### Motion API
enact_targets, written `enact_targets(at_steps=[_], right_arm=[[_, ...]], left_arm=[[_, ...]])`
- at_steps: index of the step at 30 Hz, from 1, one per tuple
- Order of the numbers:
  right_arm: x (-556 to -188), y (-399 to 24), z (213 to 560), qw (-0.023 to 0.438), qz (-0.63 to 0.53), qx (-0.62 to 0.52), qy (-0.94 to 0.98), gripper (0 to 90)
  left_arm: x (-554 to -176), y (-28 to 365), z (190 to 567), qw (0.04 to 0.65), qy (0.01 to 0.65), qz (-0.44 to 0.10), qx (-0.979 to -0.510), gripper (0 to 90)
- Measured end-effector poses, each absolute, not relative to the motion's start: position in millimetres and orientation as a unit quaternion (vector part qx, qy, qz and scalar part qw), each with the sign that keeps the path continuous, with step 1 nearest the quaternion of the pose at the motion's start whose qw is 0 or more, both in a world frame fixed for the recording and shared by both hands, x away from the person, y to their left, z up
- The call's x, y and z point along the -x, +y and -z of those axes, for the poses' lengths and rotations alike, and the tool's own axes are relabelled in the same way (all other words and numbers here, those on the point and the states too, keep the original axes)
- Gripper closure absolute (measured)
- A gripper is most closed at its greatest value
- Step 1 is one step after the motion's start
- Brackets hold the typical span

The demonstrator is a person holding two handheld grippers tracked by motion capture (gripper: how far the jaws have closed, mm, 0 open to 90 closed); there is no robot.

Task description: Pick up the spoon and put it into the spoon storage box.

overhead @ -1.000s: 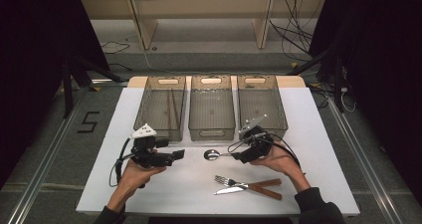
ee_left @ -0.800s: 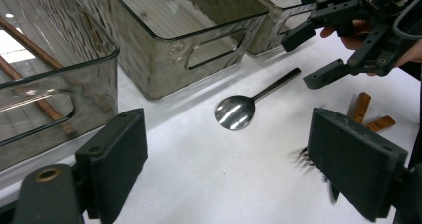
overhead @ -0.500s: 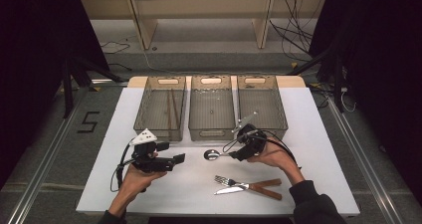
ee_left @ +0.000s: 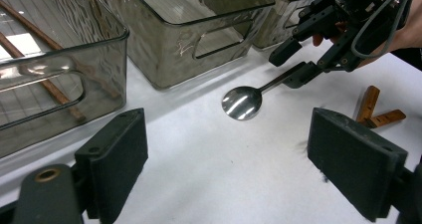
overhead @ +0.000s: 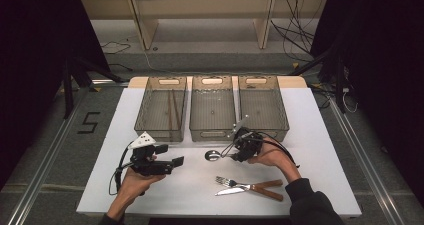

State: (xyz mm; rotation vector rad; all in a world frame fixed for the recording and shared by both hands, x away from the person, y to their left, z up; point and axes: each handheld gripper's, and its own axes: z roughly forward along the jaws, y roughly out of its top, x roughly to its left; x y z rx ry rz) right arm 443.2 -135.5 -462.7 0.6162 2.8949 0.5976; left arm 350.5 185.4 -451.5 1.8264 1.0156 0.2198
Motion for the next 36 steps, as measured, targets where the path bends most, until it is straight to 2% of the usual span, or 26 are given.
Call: enact_targets(at_steps=[10,16,36], right_arm=[[-447.4,-132.5,465.3,0.045,-0.178,-0.195,0.964,65.3],[-444.7,-129.1,464.6,0.049,-0.165,-0.171,0.970,75.7],[-430.2,-118.9,460.9,0.060,-0.124,-0.093,0.986,84.6]], left_arm=[[-350.6,184.1,452.5,0.495,0.419,-0.088,-0.757,15.7],[-350.5,181.4,453.3,0.491,0.416,-0.087,-0.761,15.8],[-351.5,180.5,454.8,0.492,0.421,-0.085,-0.758,15.9]])
